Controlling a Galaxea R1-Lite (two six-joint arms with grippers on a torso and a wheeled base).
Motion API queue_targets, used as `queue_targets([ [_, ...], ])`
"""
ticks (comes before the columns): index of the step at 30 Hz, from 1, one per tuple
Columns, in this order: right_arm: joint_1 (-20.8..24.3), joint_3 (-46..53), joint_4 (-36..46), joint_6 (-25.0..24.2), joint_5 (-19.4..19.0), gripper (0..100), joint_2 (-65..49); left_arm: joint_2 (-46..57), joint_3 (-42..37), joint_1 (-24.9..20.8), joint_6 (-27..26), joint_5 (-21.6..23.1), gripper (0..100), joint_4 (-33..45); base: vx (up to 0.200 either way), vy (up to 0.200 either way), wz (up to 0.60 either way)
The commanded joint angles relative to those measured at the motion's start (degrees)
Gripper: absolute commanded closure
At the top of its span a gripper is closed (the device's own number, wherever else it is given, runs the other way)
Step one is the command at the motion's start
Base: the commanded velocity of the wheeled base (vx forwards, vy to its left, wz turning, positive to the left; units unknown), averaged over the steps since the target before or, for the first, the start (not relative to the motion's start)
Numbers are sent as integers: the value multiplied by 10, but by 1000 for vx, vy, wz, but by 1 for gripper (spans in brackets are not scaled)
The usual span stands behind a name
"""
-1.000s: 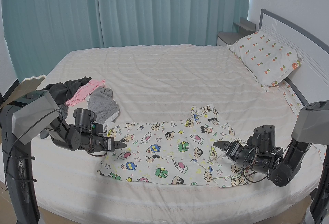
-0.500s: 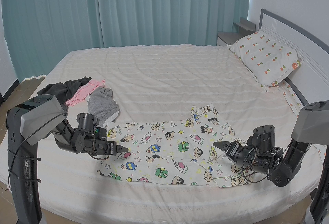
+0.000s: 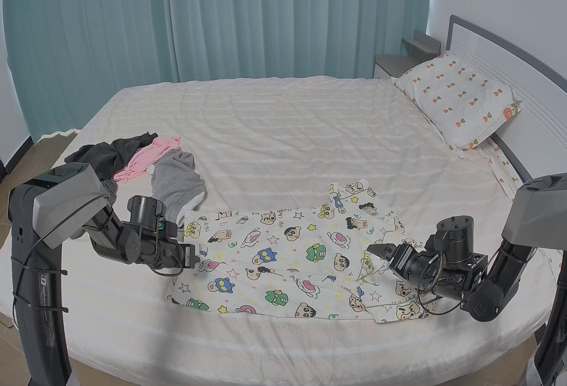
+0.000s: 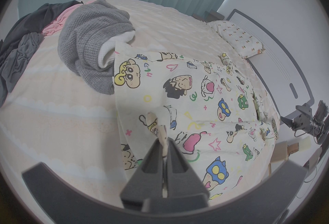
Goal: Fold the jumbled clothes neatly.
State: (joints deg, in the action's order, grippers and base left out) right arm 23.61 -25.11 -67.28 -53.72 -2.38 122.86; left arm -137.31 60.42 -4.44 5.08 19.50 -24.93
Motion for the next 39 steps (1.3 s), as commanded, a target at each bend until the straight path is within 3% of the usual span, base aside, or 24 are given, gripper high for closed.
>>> queue_targets([
  [1,0,0,0,-1,-1,0,1,16,-8,1,0,-1,100,1,0,0,0],
  [12,-1,0,0,0,0,0,2,32,-25,-4,-2,-14,100,10,0,0,0],
  [13,-1,0,0,0,-1,0,2,32,-28,-4,-2,-14,0,9,0,0,0],
  [30,-1,0,0,0,-1,0,2,33,-45,-9,-2,-7,0,9,0,0,0],
  [31,-1,0,0,0,0,0,3,33,-46,-10,-2,-7,100,9,0,0,0],
  [39,0,0,0,-1,-1,0,2,42,-65,-8,-2,-8,100,8,0,0,0],
])
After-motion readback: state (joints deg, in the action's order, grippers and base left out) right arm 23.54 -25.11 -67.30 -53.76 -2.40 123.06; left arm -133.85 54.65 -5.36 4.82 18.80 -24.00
